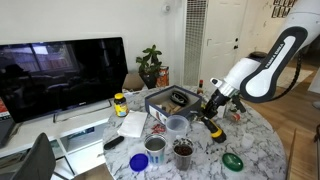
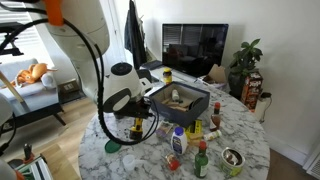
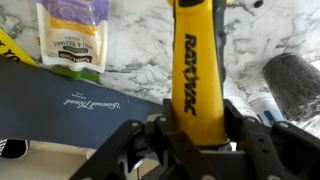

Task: Turn off the torch and put it upside down

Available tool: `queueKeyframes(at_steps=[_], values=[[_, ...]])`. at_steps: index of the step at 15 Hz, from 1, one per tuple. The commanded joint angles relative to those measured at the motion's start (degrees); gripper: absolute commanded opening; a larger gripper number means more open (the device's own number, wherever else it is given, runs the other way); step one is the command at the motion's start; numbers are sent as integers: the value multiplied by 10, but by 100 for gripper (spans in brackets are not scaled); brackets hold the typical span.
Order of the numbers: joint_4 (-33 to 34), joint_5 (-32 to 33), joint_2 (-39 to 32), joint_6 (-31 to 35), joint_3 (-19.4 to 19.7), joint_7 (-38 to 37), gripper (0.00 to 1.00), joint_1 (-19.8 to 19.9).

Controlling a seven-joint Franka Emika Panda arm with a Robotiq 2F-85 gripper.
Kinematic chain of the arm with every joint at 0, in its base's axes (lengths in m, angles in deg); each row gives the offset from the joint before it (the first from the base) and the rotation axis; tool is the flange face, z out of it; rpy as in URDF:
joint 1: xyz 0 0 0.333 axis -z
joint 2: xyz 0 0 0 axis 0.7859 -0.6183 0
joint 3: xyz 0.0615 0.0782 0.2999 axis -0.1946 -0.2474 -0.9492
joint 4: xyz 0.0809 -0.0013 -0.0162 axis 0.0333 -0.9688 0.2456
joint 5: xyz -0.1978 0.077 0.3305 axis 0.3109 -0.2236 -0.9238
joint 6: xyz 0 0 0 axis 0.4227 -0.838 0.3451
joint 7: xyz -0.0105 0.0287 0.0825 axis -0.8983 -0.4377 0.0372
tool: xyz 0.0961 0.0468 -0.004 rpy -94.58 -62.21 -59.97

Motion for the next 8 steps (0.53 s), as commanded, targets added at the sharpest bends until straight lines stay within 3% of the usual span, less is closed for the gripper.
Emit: queueKeyframes(at_steps=[1,2,4,5,6,7,8], values=[[-4,1,0,0,-11,0,25,18],[-5,1,0,0,-13,0,50,26],[-5,1,-2,0,-11,0,50,24],[-2,58,0,1,9,-50,50,13],[-2,58,0,1,9,-50,25,12],[-3,16,-9,8,-14,-4,25,26],[-4,28,-16,19,-22,-4,25,34]])
